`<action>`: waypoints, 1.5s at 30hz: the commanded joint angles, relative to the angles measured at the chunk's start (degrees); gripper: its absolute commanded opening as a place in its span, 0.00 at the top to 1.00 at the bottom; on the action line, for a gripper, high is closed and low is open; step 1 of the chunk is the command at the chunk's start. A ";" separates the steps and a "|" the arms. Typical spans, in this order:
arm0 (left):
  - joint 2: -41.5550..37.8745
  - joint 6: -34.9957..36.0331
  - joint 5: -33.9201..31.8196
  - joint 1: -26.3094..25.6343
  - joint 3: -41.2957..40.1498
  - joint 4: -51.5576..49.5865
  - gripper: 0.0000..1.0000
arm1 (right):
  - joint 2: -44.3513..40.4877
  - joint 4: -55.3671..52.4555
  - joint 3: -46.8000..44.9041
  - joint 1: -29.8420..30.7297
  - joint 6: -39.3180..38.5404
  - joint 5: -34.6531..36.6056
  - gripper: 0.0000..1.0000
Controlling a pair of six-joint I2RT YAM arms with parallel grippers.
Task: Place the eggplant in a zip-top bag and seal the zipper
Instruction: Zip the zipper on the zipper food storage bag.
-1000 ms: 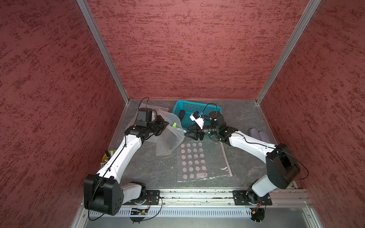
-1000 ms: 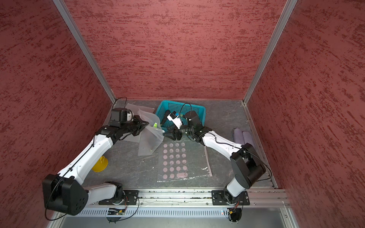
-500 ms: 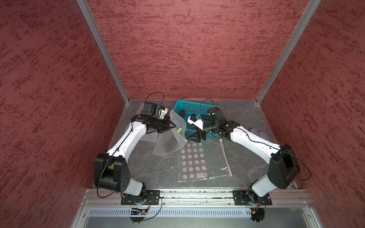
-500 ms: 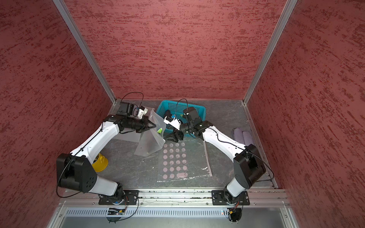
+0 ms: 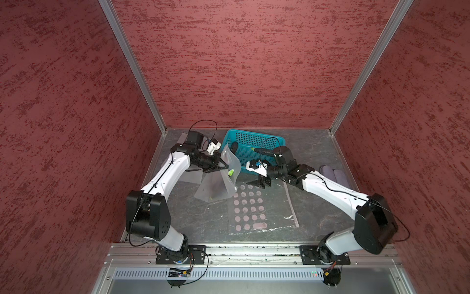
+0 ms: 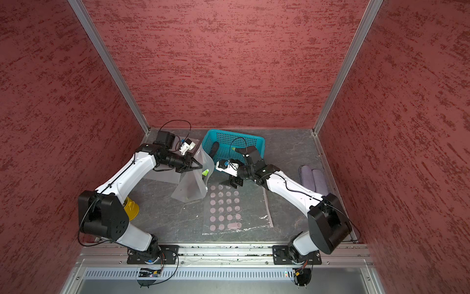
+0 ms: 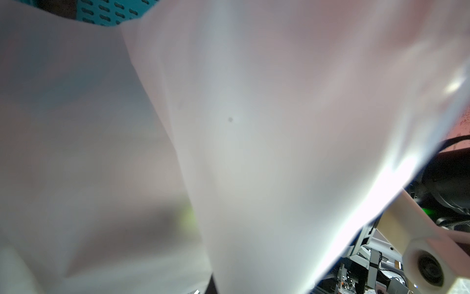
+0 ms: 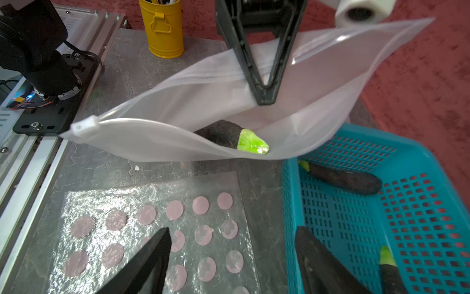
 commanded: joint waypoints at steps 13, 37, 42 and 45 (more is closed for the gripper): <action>2.45 0.85 -0.29 -1.19 2.34 -2.53 1.00 | 5.49 1.55 7.22 6.13 -10.27 7.47 0.30; 3.22 -0.28 -2.28 -0.39 6.62 -3.51 0.78 | 10.49 0.09 10.84 8.34 -5.46 2.78 1.00; -0.45 -1.81 -5.16 2.03 5.40 -0.18 0.36 | 10.52 0.28 12.31 8.30 -0.86 2.15 1.00; -4.44 -3.48 -5.47 4.37 3.43 4.01 0.24 | 12.02 -3.61 16.12 8.27 3.04 2.62 1.00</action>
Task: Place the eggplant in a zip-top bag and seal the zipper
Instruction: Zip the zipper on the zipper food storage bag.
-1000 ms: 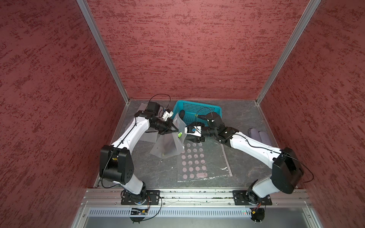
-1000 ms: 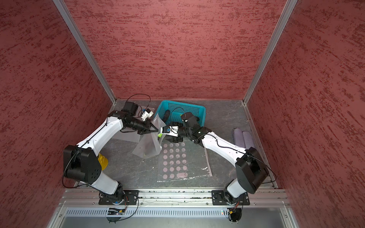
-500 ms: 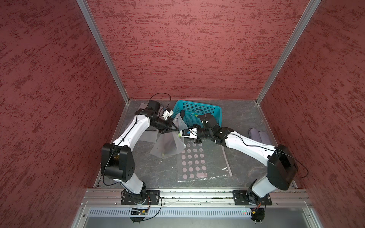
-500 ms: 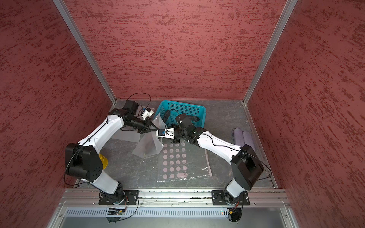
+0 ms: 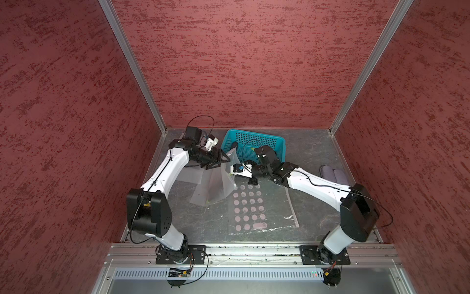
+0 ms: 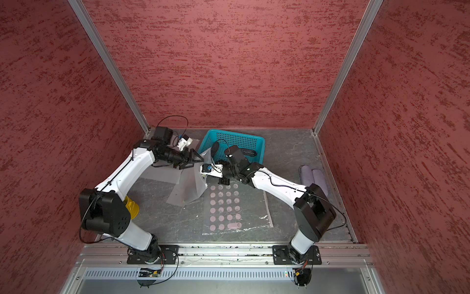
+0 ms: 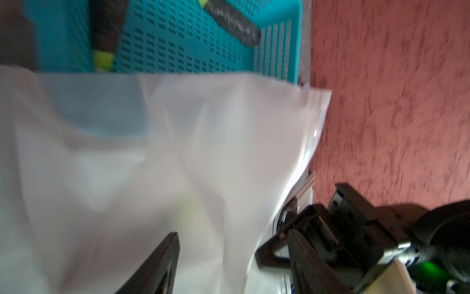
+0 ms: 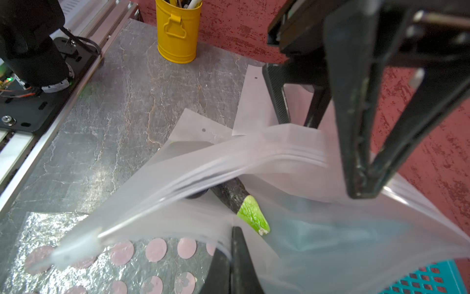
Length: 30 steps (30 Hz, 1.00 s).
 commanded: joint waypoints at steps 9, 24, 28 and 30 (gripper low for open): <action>-19.27 -0.57 -4.68 4.17 -11.09 19.37 0.18 | 12.19 -17.49 21.00 0.28 14.24 -0.09 1.00; -38.18 5.95 -13.46 -4.99 -32.29 38.07 0.17 | 20.52 -23.92 37.06 -1.43 29.93 -0.80 1.00; -39.44 6.58 -20.83 -9.72 -34.99 40.59 0.19 | 21.62 -24.21 38.68 -2.19 32.70 -0.52 1.00; -39.28 8.45 -28.01 -13.52 -35.18 39.92 0.19 | 21.86 -24.28 38.93 -2.21 33.14 -0.70 1.00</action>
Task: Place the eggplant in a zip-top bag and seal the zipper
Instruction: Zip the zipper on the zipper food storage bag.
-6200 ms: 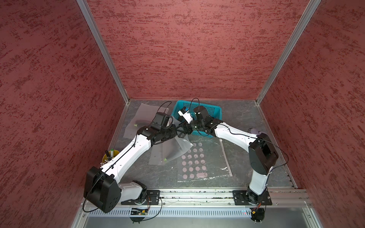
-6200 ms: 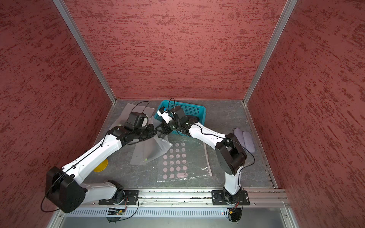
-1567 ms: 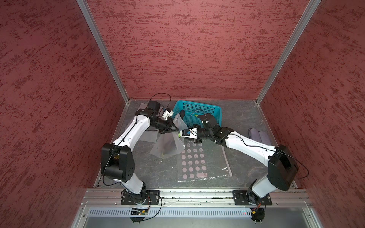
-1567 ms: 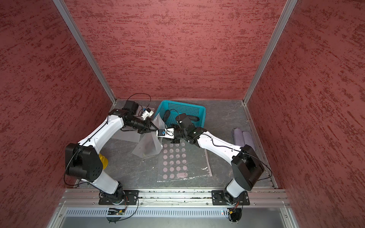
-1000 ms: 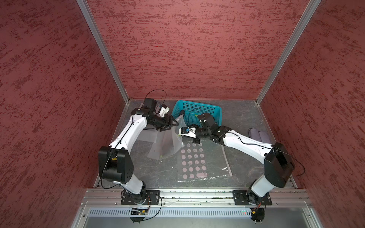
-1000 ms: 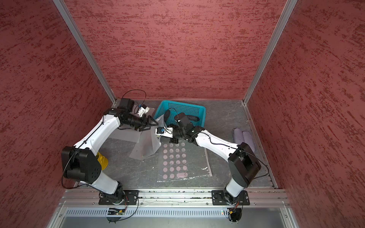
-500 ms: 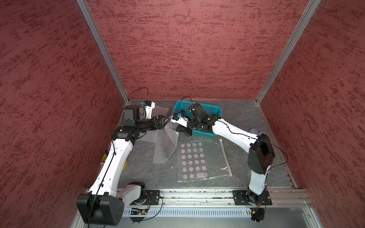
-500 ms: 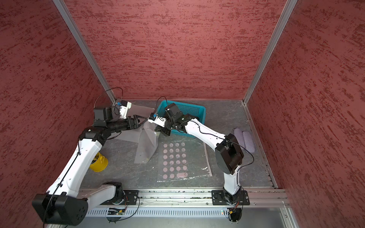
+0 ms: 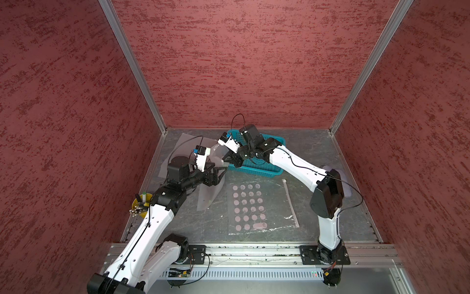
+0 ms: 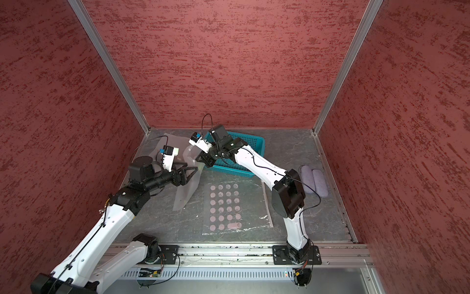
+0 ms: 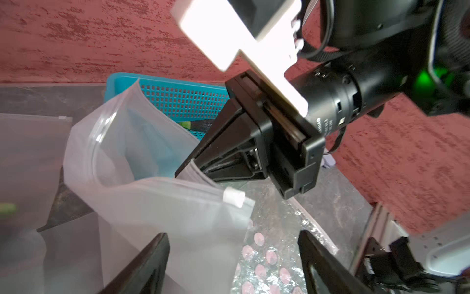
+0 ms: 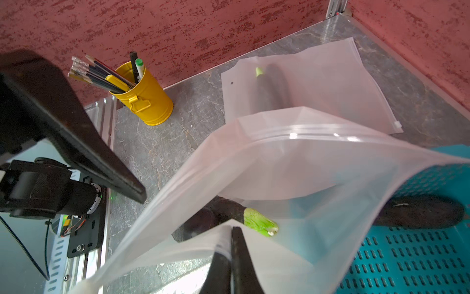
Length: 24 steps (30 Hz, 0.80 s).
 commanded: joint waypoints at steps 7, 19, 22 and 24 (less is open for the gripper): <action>1.70 3.74 -20.07 -7.81 -2.22 5.37 0.24 | 0.85 -0.75 1.41 -0.59 4.22 -0.70 1.00; 4.70 4.13 -18.47 -5.29 -2.29 9.27 0.35 | -0.30 0.32 -1.41 -0.76 5.33 -1.76 1.00; 5.18 4.34 -19.01 -5.13 -1.58 8.26 0.43 | -0.44 0.59 -2.11 -0.85 5.42 -1.80 1.00; 5.37 4.34 -19.17 -4.70 -1.36 7.59 0.49 | -0.67 0.60 -2.46 -0.98 5.56 -1.85 1.00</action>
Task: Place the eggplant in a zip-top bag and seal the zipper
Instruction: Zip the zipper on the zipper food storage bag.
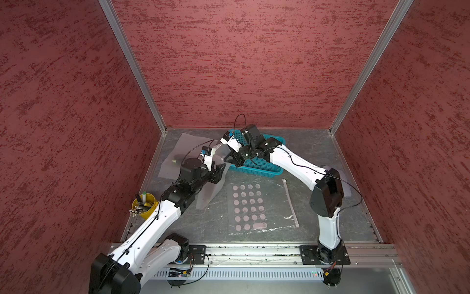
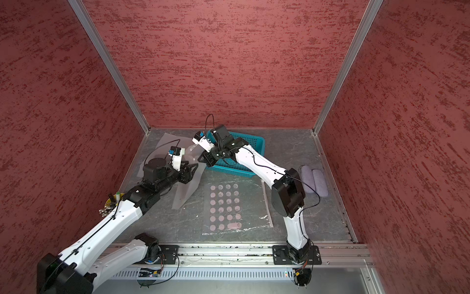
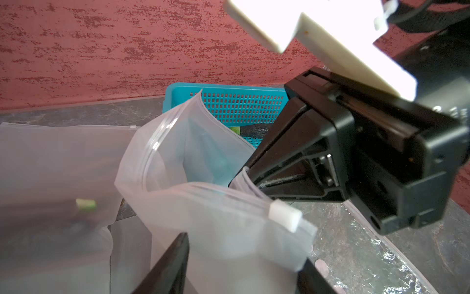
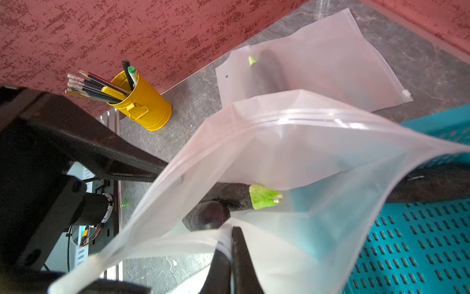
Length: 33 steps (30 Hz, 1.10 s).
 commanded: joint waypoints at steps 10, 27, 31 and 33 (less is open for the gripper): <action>-0.93 -0.33 0.89 3.66 1.13 -0.65 0.68 | -1.35 1.14 -2.41 -0.64 0.89 -2.22 1.00; -2.01 4.53 16.89 8.18 5.15 -7.36 1.00 | -6.08 1.33 -7.06 -1.04 -6.04 -7.11 0.71; -2.85 5.10 22.86 9.18 6.15 -9.17 1.00 | -7.93 1.41 -7.60 -2.38 -9.62 -7.92 0.63; -2.75 5.29 26.21 9.37 6.70 -10.08 1.00 | -8.83 1.48 -7.69 -3.20 -11.47 -8.79 0.62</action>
